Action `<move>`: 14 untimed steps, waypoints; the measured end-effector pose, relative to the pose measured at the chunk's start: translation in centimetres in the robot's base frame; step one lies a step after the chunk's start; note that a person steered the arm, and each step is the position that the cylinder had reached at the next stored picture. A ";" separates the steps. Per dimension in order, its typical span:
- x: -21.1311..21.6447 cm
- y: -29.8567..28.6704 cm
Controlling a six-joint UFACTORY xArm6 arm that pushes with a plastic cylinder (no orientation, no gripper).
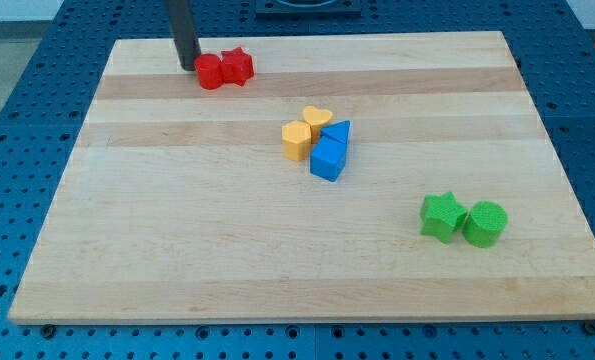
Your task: Place the green circle right to the red star
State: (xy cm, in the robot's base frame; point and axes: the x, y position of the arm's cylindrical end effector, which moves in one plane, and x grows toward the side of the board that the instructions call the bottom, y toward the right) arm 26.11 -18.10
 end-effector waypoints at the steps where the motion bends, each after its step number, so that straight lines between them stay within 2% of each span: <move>1: 7.0 -2.3; 2: 17.9 -1.4; 3: 27.5 5.9; 4: 33.2 16.2; 5: 33.4 27.3; 6: 30.3 34.7; 8: 28.8 36.4; 9: 25.6 40.4; 10: 22.4 40.6; 11: 23.8 38.5; 12: 24.3 43.0; 14: 29.2 40.0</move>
State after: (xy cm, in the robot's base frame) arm 55.26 21.94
